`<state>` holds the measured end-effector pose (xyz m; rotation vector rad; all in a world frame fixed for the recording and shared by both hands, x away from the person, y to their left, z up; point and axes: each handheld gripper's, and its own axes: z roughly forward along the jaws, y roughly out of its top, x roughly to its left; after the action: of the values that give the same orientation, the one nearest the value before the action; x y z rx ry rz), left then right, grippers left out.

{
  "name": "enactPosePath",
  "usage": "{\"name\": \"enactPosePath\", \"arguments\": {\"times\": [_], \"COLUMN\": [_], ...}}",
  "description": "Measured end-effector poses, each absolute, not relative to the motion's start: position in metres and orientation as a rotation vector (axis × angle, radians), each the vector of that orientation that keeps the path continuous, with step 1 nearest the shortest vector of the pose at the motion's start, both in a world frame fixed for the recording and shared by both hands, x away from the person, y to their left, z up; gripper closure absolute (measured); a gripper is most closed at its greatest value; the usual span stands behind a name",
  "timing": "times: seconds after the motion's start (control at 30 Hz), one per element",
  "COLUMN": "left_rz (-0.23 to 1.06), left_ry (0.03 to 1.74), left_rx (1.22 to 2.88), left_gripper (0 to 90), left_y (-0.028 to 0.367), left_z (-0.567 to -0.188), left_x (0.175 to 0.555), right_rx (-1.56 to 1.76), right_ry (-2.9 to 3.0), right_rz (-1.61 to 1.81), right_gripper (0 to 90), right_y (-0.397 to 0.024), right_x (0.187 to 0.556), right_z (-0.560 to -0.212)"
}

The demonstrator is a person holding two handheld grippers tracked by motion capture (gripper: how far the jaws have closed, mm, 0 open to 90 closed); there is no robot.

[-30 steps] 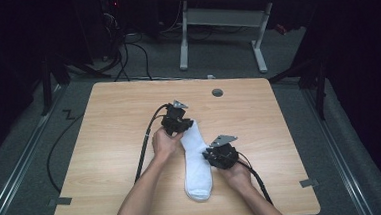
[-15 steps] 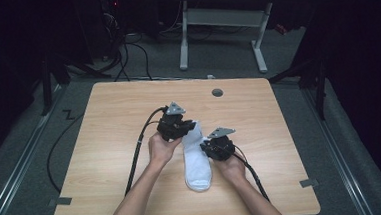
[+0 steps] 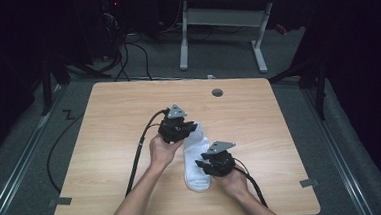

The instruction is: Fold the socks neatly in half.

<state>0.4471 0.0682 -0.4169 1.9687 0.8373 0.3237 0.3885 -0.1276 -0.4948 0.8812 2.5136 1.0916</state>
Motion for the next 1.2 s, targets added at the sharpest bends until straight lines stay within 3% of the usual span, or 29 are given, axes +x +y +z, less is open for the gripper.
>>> {"name": "enactPosePath", "arguments": {"times": [0.27,0.5,0.87,1.2], "left_rz": [0.329,0.43,0.427,0.441], "left_ry": [0.8,0.758,0.768,0.759], "left_rx": [1.958,2.023,2.037,2.071], "left_gripper": [82.6,82.4,82.4,81.9], "left_y": [0.07,0.059,0.054,0.052], "left_z": [-0.409,-0.414,-0.432,-0.441], "left_x": [0.434,0.421,0.419,0.408], "right_rx": [0.945,0.985,0.857,0.869], "right_ry": [2.442,2.406,2.489,2.446], "right_rz": [1.051,1.023,1.185,1.097], "right_gripper": [66.2,63.8,58.8,60.8], "right_y": [-0.12,-0.11,-0.148,-0.131], "right_x": [0.411,0.426,0.369,0.375], "right_z": [-0.501,-0.5,-0.485,-0.505]}}
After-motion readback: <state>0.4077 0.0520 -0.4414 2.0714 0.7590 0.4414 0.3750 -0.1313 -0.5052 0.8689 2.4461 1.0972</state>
